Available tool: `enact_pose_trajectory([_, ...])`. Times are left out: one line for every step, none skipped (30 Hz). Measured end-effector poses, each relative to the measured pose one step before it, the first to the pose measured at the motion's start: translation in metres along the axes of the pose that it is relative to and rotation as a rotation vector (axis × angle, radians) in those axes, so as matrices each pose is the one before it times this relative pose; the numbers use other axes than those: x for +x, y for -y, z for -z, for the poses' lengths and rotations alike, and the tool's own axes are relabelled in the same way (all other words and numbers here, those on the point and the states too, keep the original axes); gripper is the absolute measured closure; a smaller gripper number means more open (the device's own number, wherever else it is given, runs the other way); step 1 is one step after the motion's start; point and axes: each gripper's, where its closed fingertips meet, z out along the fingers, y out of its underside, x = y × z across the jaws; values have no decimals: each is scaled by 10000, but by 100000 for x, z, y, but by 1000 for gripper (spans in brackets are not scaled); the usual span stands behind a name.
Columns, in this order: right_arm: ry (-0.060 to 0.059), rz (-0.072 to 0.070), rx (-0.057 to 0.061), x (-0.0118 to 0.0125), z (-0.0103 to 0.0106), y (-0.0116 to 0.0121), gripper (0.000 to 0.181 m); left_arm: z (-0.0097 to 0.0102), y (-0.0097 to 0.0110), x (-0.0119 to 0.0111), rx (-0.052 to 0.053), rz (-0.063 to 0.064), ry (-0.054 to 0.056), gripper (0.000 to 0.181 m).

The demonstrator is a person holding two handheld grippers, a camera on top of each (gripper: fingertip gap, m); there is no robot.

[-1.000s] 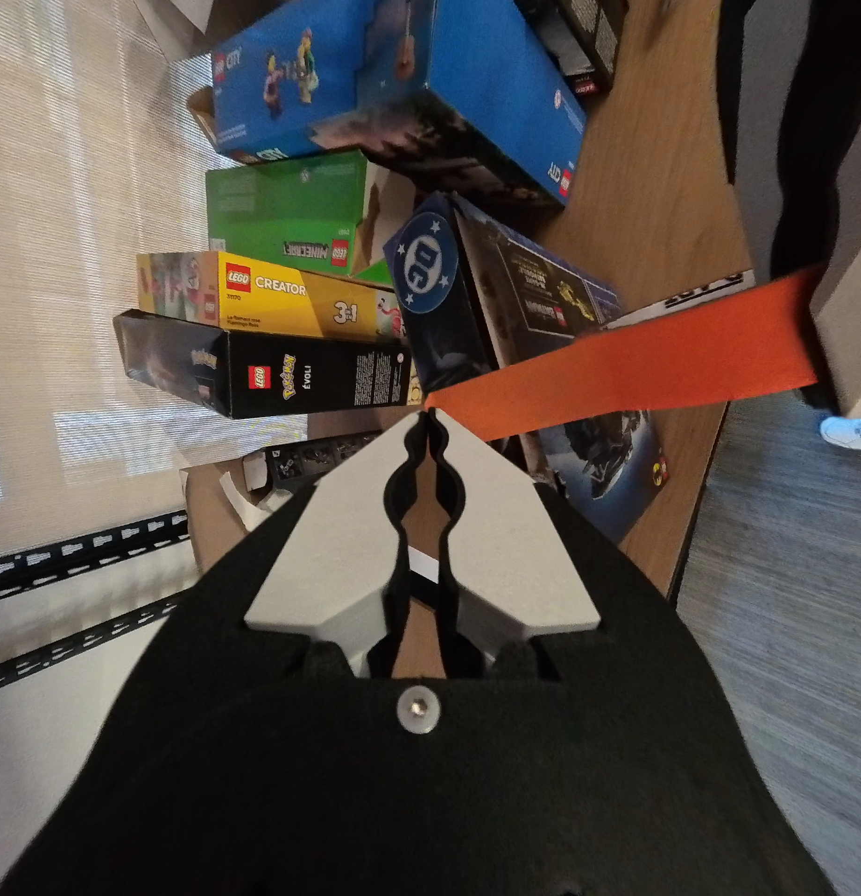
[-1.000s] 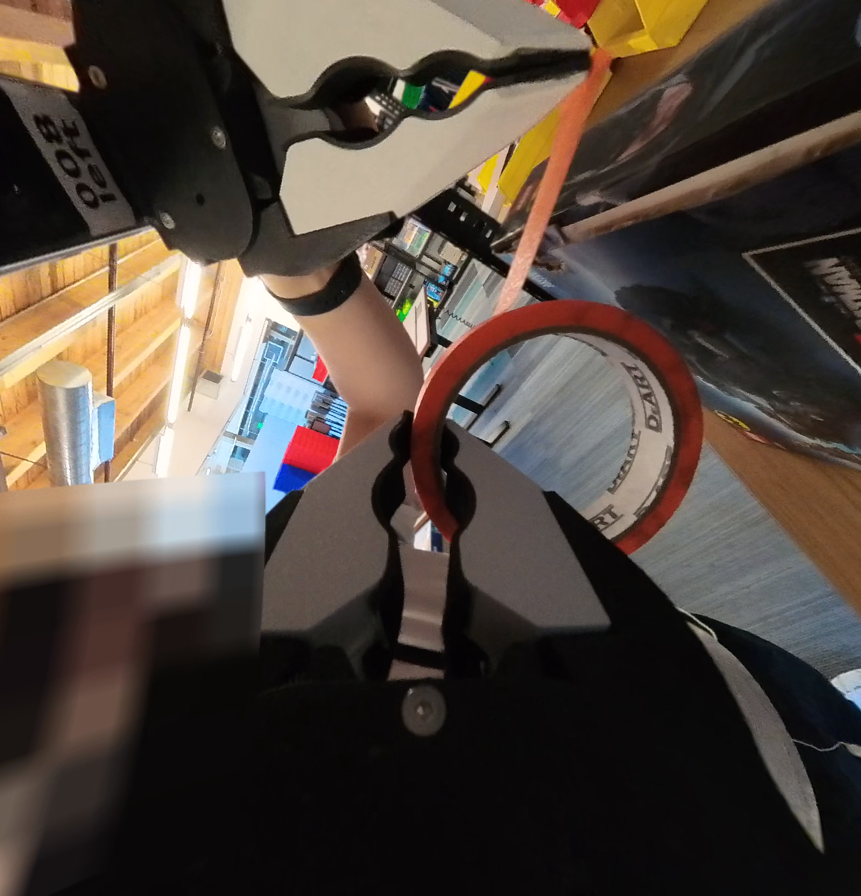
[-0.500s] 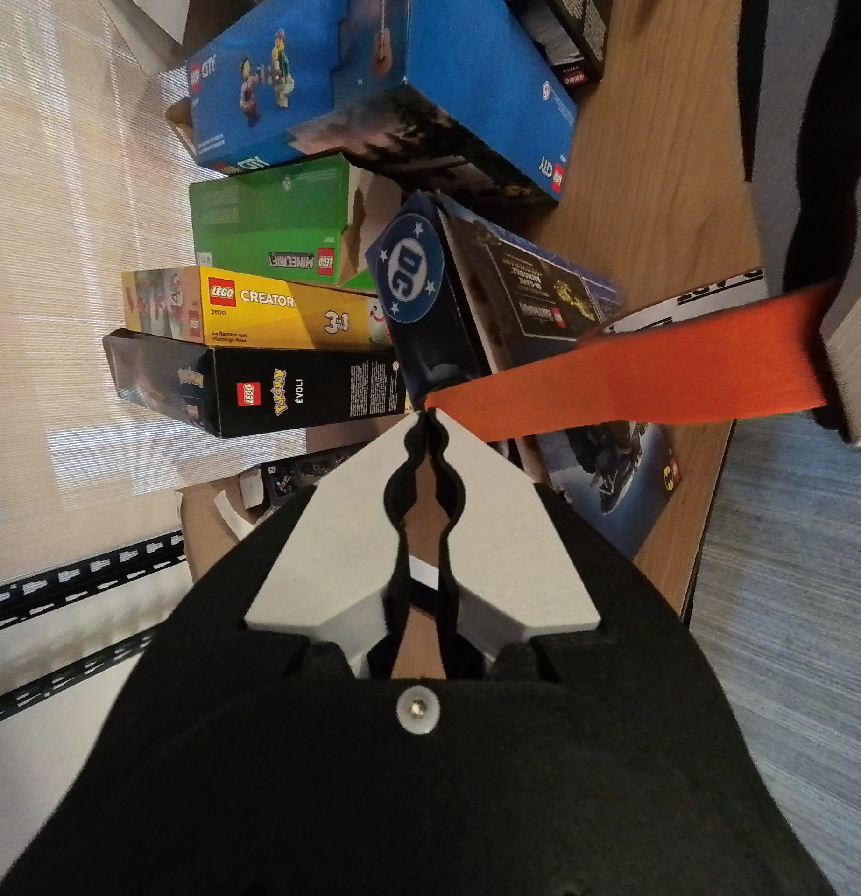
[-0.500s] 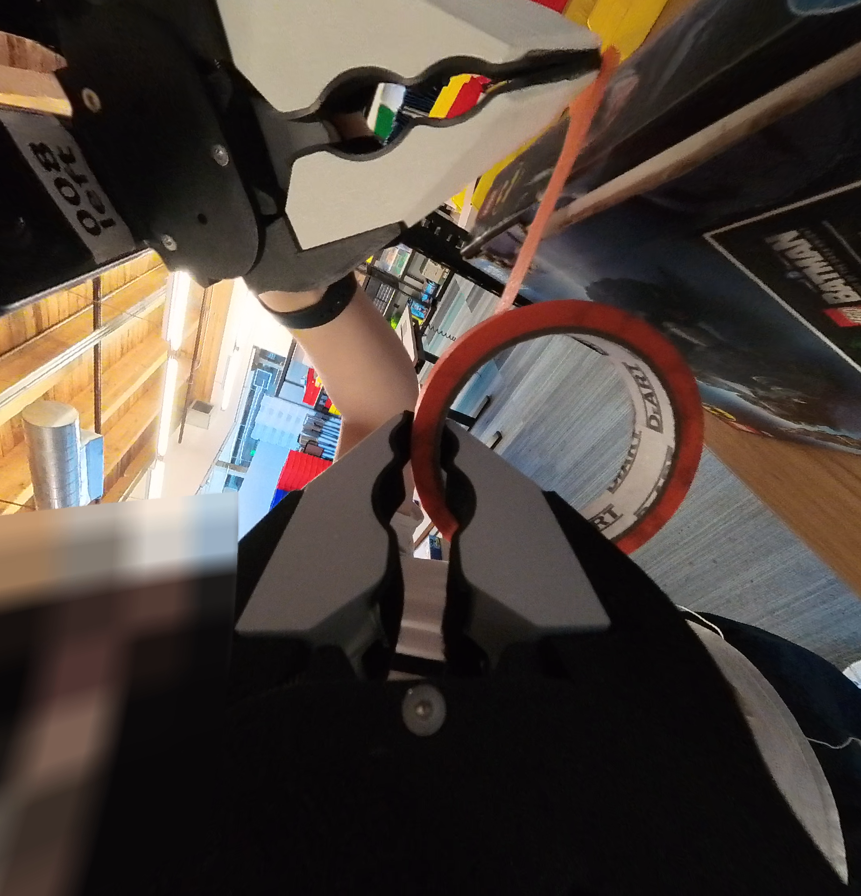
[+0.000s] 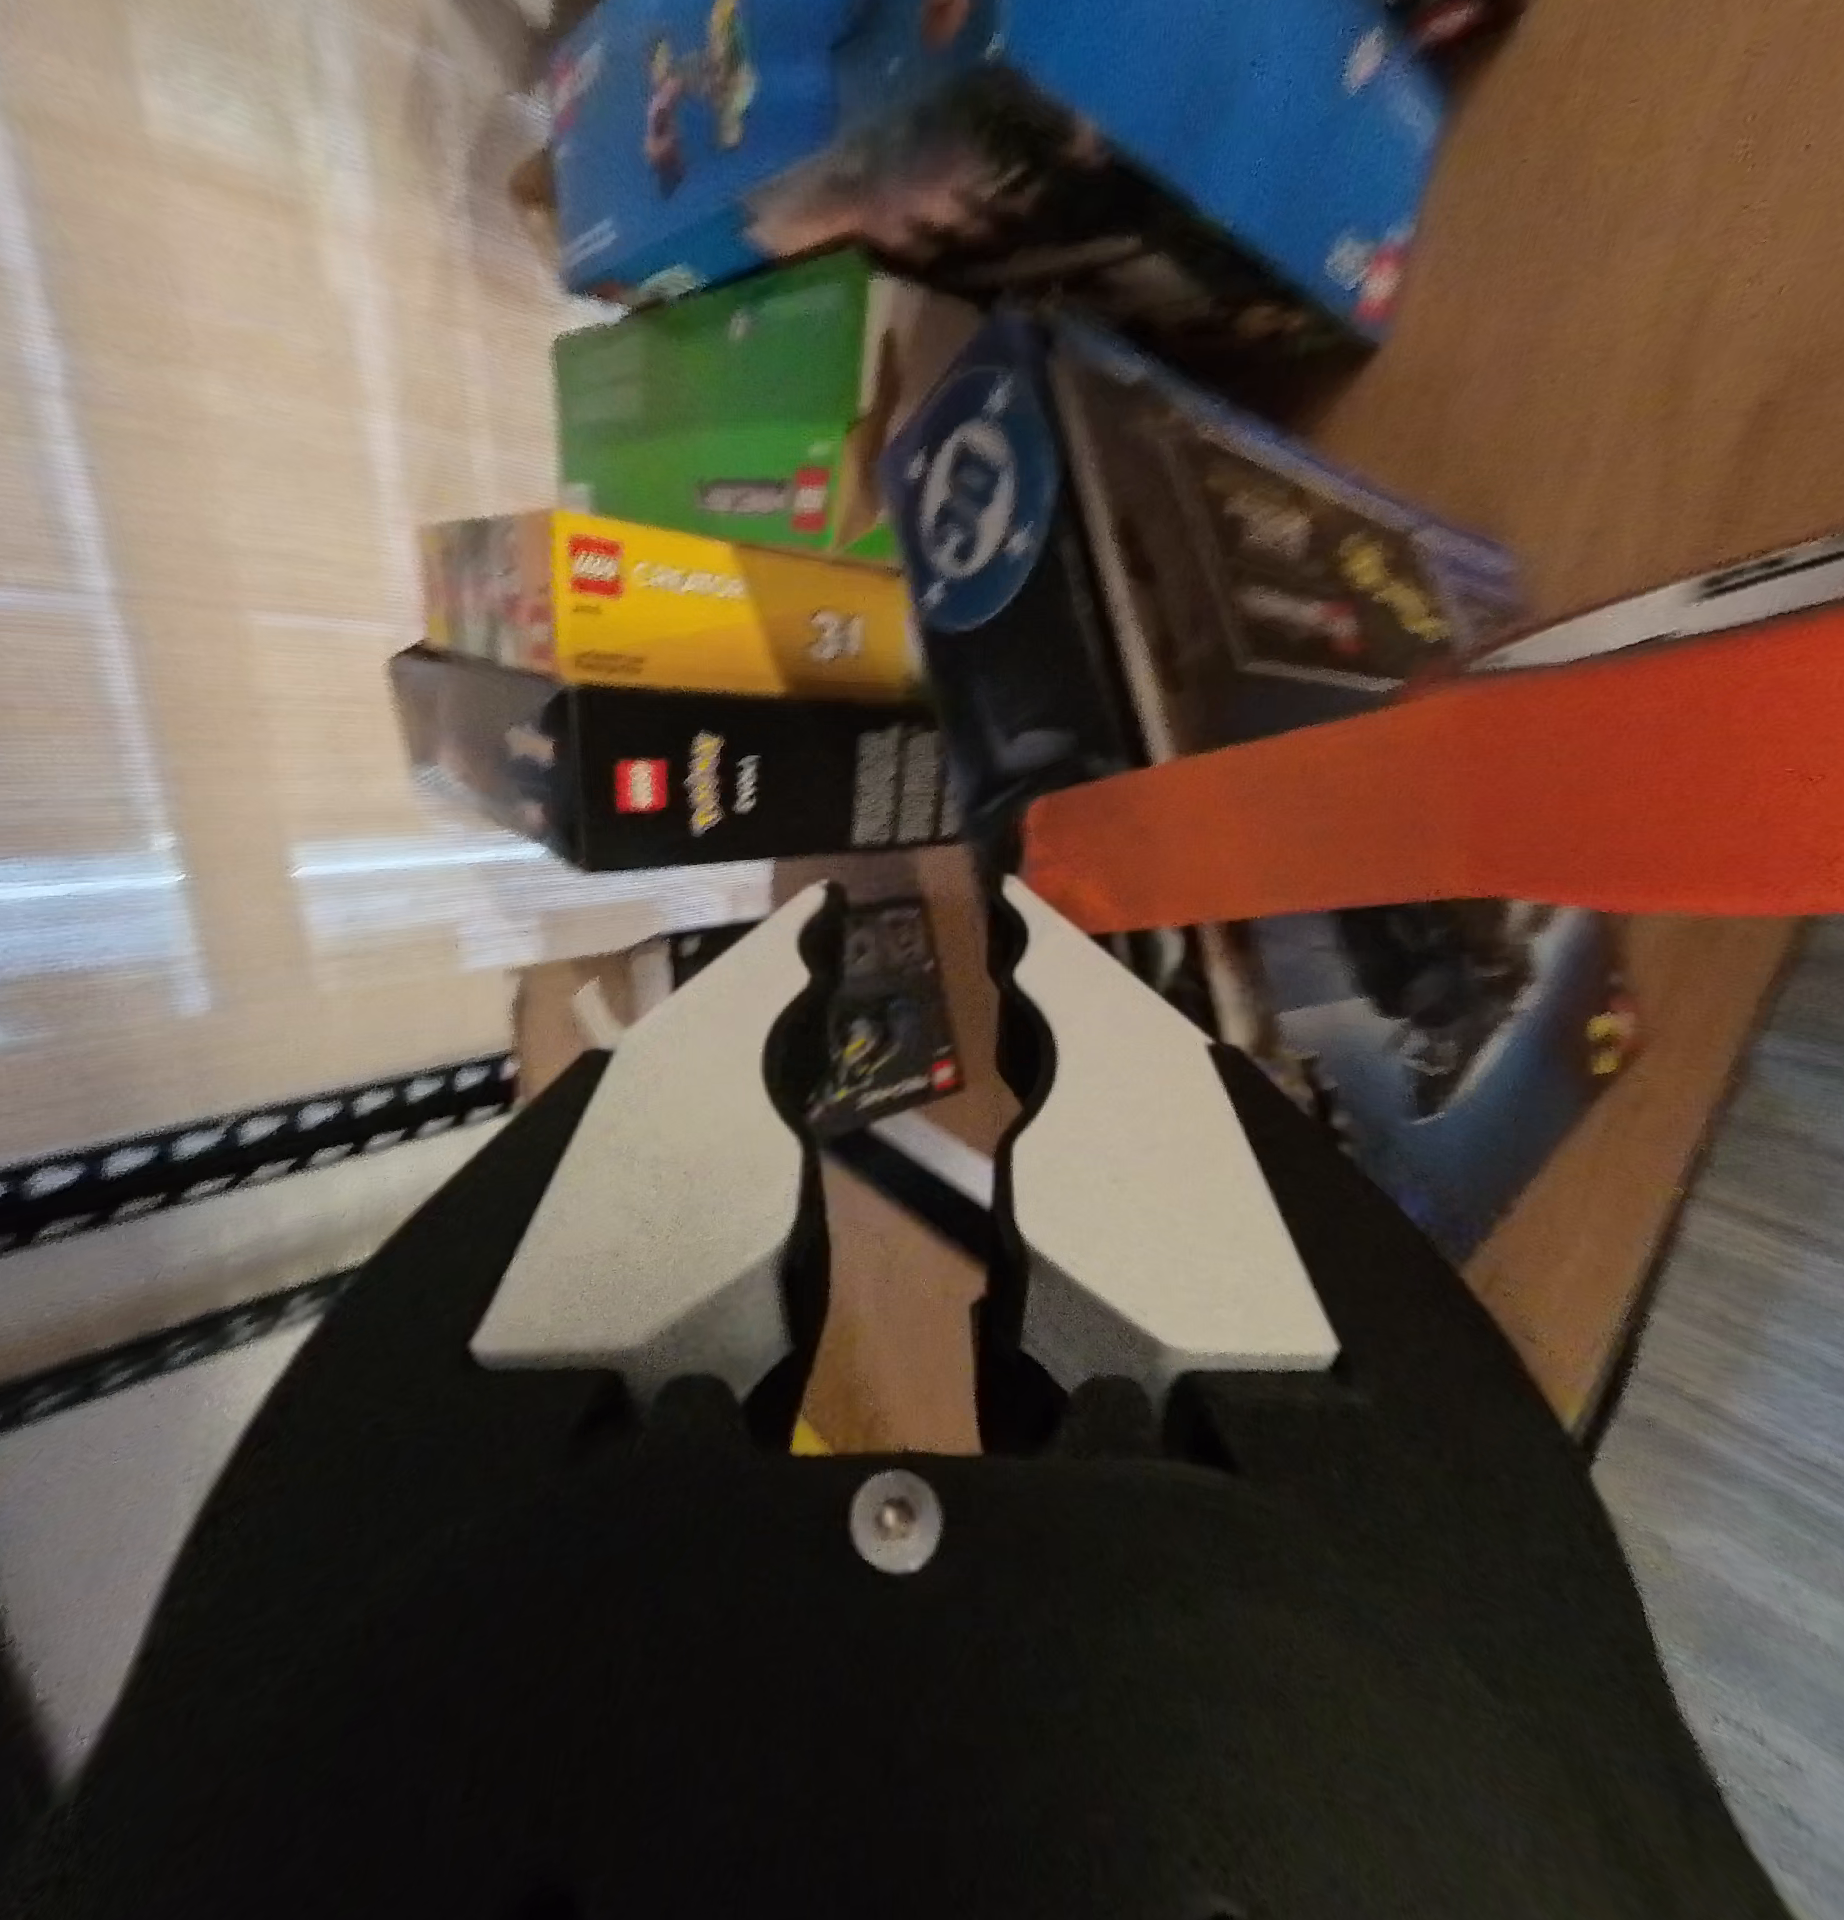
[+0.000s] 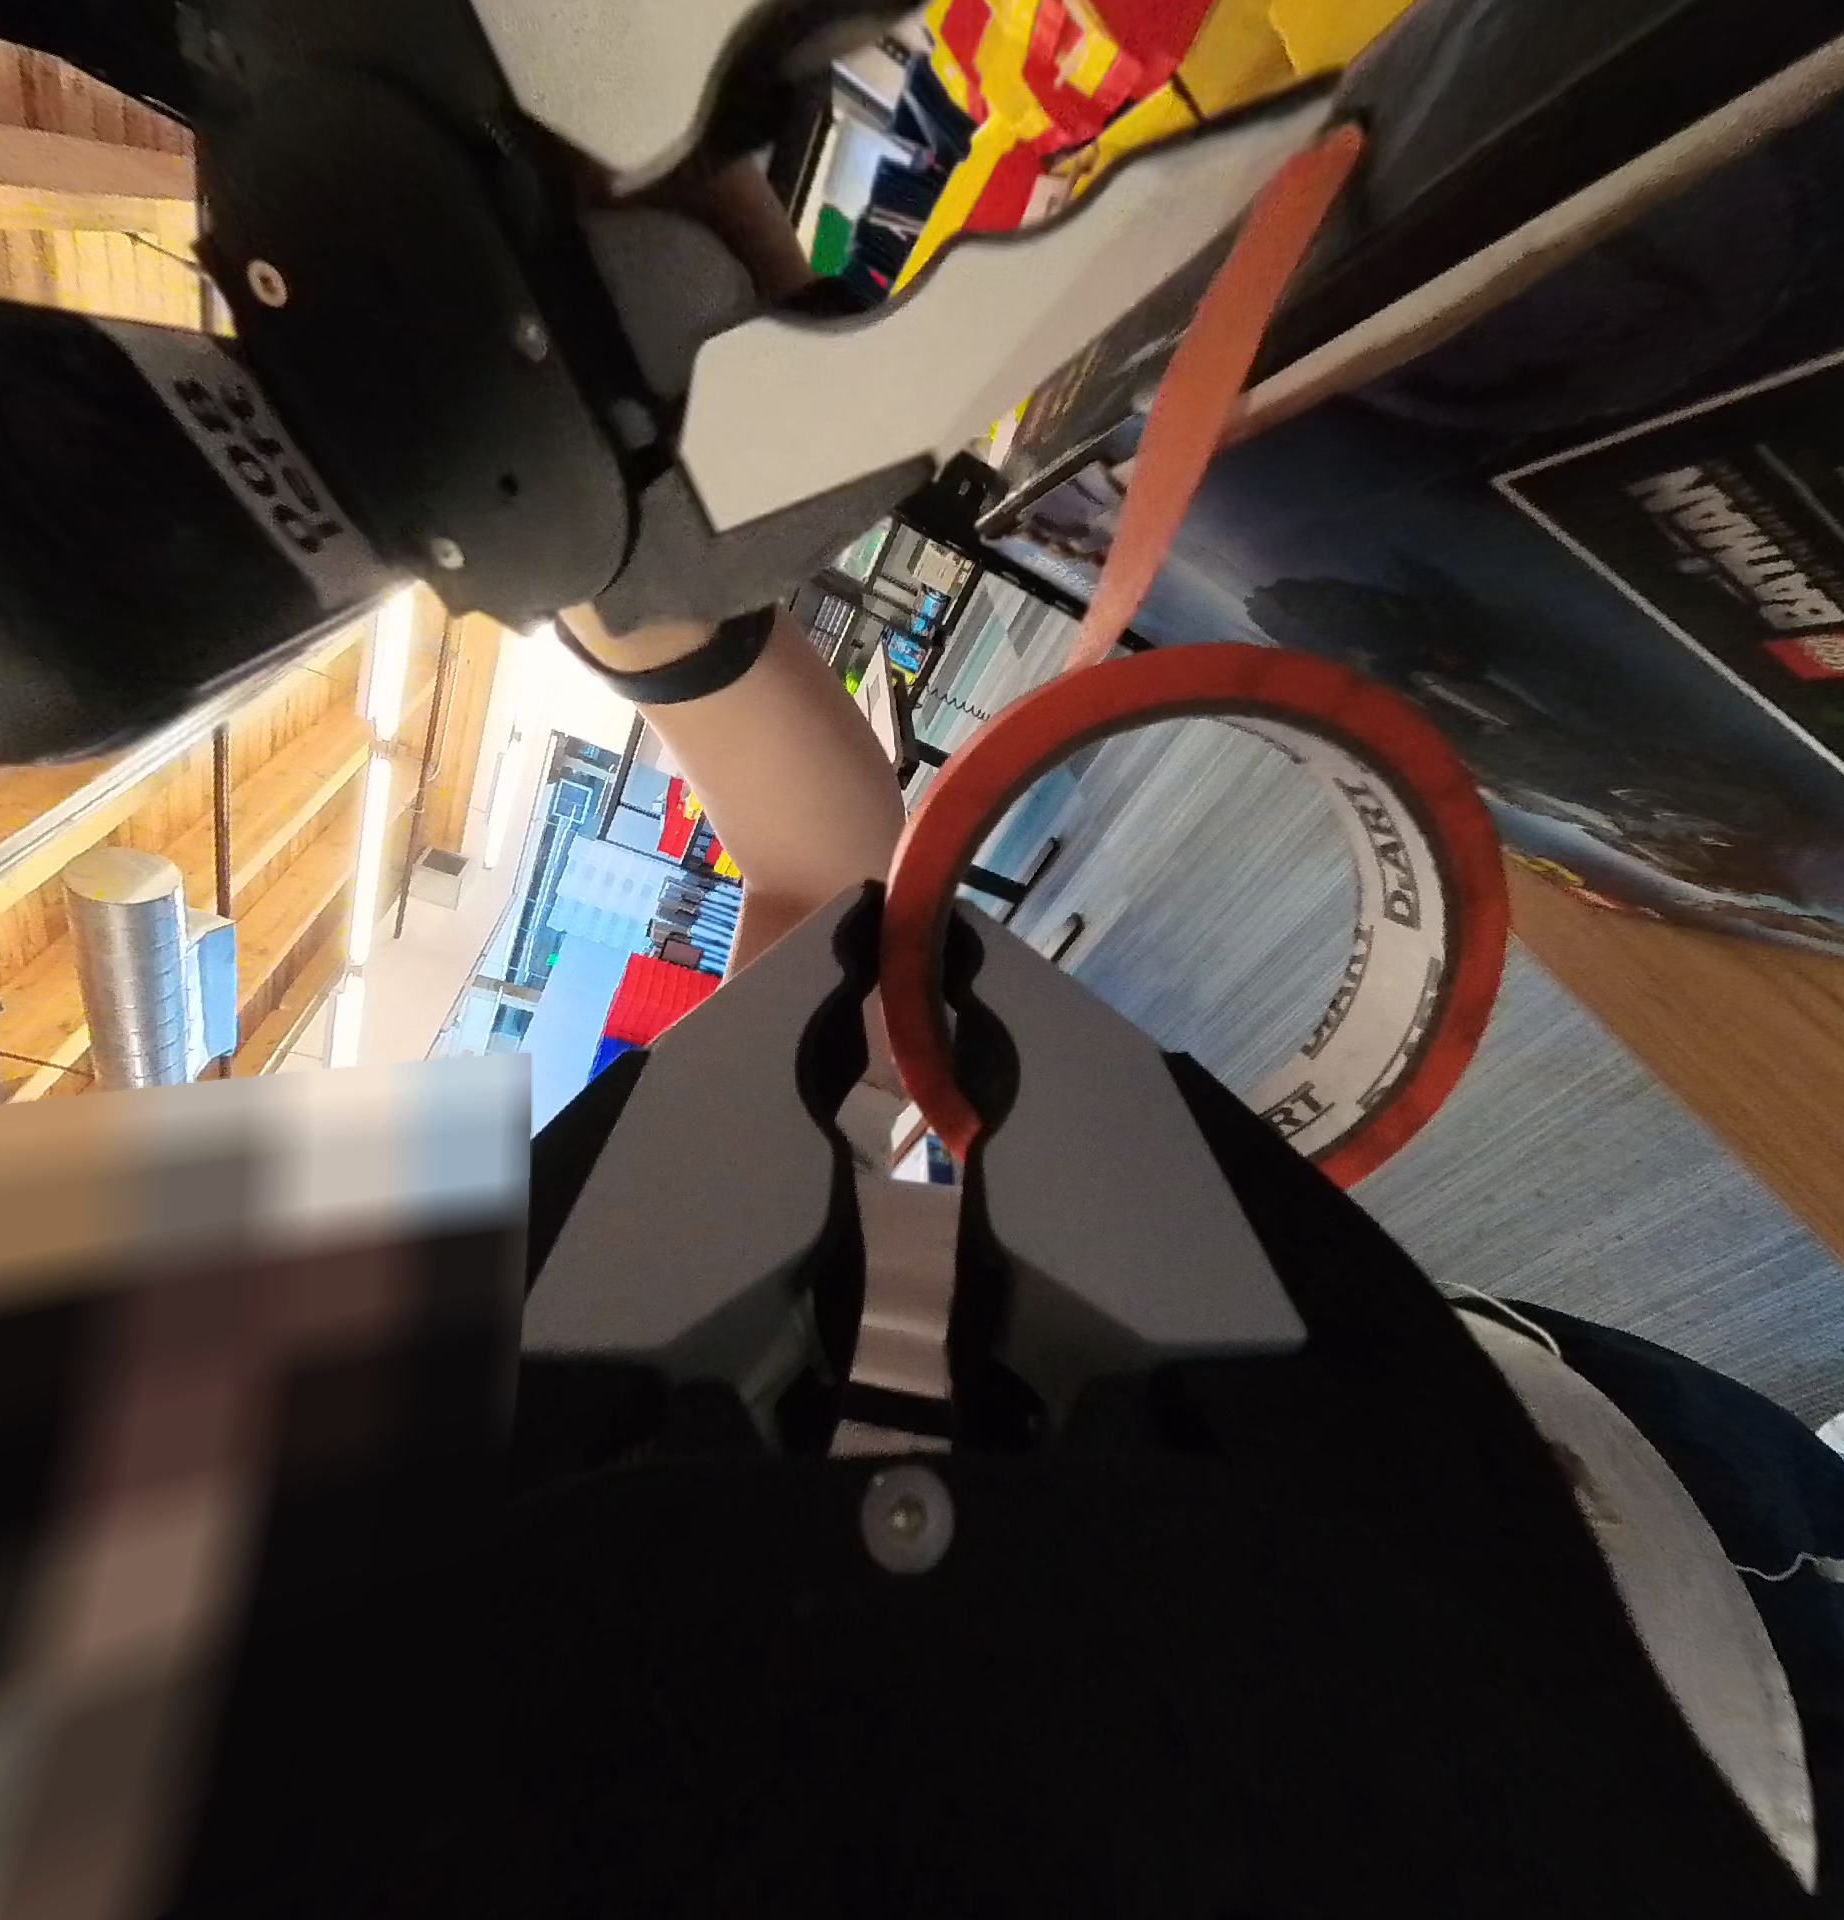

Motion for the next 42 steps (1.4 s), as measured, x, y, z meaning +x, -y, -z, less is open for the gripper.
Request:
enact_pose_trajectory([4,5,-13,1,-30,-47,175,-151,-575,-516,-290,-44,369,155])
enact_pose_trajectory([-40,31,20,51,12,12,175,-91,-152,-100,19,114,76,156])
enact_pose_trajectory([-29,35,-20,48,17,-19,175,55,104,8,233,207,-62,154])
enact_pose_trajectory([1,13,6,8,25,24,175,149,104,-165,233,289,-14,151])
enact_pose_trajectory([22,1,30,-12,55,79,175,247,159,-541,264,365,187,153])
enact_pose_trajectory([13,-3,17,4,43,54,175,418,372,-717,395,393,287,154])
enact_pose_trajectory([6,7,-3,15,27,25,175,570,670,-328,549,402,65,156])
enact_pose_trajectory([5,9,-5,12,20,13,175,616,948,309,670,421,-270,159])
enact_pose_trajectory([-6,11,-3,31,9,1,175,463,978,758,652,368,-447,163])
enact_pose_trajectory([-16,17,-13,39,7,-9,175,116,591,836,378,135,-360,165])
enact_pose_trajectory([-5,2,-12,13,7,-9,175,-261,-21,315,-18,-197,88,164])
enact_pose_trajectory([31,-8,3,-51,-12,3,175,-464,-486,-93,-314,-477,454,163])
enact_pose_trajectory([39,9,-3,-96,-10,-4,175,-489,-602,129,-421,-555,381,161])
enact_pose_trajectory([18,36,-17,-95,-12,-25,175,-392,-396,381,-310,-436,218,160])
enact_pose_trajectory([0,50,-8,-72,-18,6,175,-248,-109,314,-122,-335,209,160])
enact_pose_trajectory([4,38,10,-64,-5,46,175,-206,-118,101,-85,-321,278,160])
enact_pose_trajectory([14,10,21,-59,1,67,175,-255,-210,57,-118,-244,270,165])
enact_pose_trajectory([16,1,12,-51,5,45,175,-328,-172,232,-59,-97,142,177])
enact_pose_trajectory([-7,7,4,-1,8,38,175,-345,-205,194,-74,-95,124,181])
enact_pose_trajectory([-20,21,16,44,18,38,174,-273,-389,-157,-189,-288,287,181])
enact_pose_trajectory([-30,7,64,78,30,108,175,-115,-213,-255,-106,-252,261,181])
enact_pose_trajectory([51,-14,-57,-31,-9,-81,175,3,-8,-65,19,28,18,181])
enact_pose_trajectory([53,-28,-40,-61,-17,-68,175,25,2,6,32,193,-104,180])
enact_pose_trajectory([18,10,8,-13,-5,-3,175,67,-34,-31,54,170,-89,178])
enact_pose_trajectory([-17,34,7,27,8,12,175,40,-119,-89,39,59,-16,177])
enact_pose_trajectory([0,14,4,34,33,21,175,3,-293,-117,-46,-26,46,177])
enact_pose_trajectory([11,-23,43,48,37,85,175,-33,-389,-92,-116,-80,65,179])
enact_pose_trajectory([23,-27,32,55,39,78,175,26,-347,-87,-101,-108,60,179])
enact_pose_trajectory([33,-32,-14,37,12,6,175,111,-262,-27,-60,-43,-28,179])
enact_pose_trajectory([37,-21,-22,12,-7,-29,175,144,-231,26,-46,121,-145,178])
enact_pose_trajectory([13,-10,-11,30,-21,-15,175,134,-194,15,-34,221,-193,177])
enact_pose_trajectory([3,7,-17,2,-38,-32,175,141,-180,-51,-12,210,-169,173])
enact_pose_trajectory([-9,6,-33,20,-48,-47,175,133,-191,-92,-12,180,-157,171])
enact_pose_trajectory([-3,-2,-31,7,-40,-43,174,127,-220,-144,-44,121,-109,166])
enact_pose_trajectory([8,-6,8,-28,-34,14,174,139,-154,-218,-27,42,-33,161])
enact_pose_trajectory([14,-7,-3,-29,-27,-6,175,187,104,-9,92,64,-120,159])
enact_pose_trajectory([8,-2,-8,-29,-12,-16,175,221,445,300,245,165,-261,160])
enact_pose_trajectory([3,7,-18,-15,-5,-30,174,194,634,428,317,169,-283,162])
enact_pose_trajectory([16,1,-8,-31,-2,-29,174,84,490,372,207,14,-177,164])
enact_pose_trajectory([17,-11,24,-28,16,-9,174,-69,112,106,-27,-187,41,166])
enact_pose_trajectory([-19,-1,57,36,42,40,175,-229,-255,-200,-248,-324,250,167])
enact_pose_trajectory([-29,9,14,65,29,4,175,-369,-467,-378,-379,-365,374,168])
